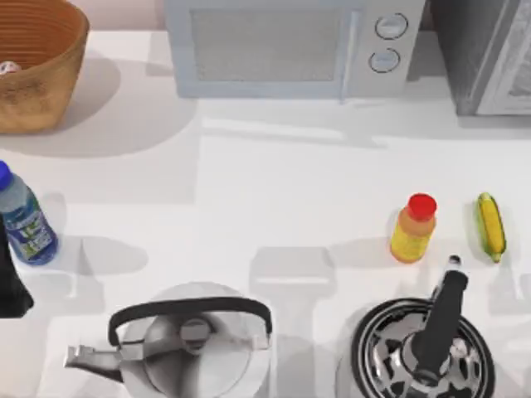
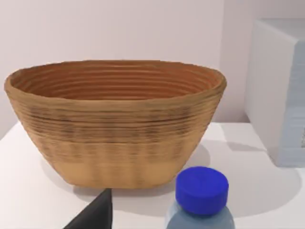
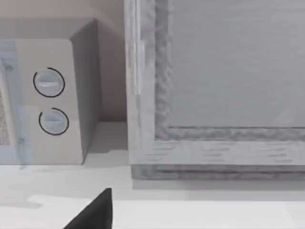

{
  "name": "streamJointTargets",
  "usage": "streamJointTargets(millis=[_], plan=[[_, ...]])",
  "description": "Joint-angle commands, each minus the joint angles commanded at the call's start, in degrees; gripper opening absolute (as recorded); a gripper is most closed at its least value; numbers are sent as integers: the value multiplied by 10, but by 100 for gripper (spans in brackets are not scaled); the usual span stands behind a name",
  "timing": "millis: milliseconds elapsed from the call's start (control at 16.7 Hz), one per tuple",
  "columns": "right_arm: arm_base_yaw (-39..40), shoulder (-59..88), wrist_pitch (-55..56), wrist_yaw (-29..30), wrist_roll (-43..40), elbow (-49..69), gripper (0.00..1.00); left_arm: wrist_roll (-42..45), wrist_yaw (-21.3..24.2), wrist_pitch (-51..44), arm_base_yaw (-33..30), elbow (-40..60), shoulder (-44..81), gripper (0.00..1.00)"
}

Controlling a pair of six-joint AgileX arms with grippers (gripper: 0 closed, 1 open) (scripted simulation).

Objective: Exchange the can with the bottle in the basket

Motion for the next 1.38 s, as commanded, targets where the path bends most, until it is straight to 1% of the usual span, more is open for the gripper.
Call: streamJointTargets(millis=[180, 300, 420, 600, 720, 900, 1380], plan=[[0, 0, 0, 0, 0, 0, 100, 0, 0, -3, 1, 5, 5, 100], [0, 0, 0, 0, 0, 0, 100, -1, 1, -16, 3, 33, 33, 100], [0, 0, 0, 0, 0, 0, 100, -3, 3, -39, 6, 84, 84, 100], [0, 0, 0, 0, 0, 0, 100, -3, 10, -92, 11, 198, 200, 100], [0, 0, 0, 0, 0, 0, 100, -2, 16, -135, 14, 295, 297, 100], [0, 0, 0, 0, 0, 0, 100, 3, 27, -209, 21, 465, 464, 100], [0, 0, 0, 0, 0, 0, 100, 34, 52, -427, 47, 975, 958, 100]])
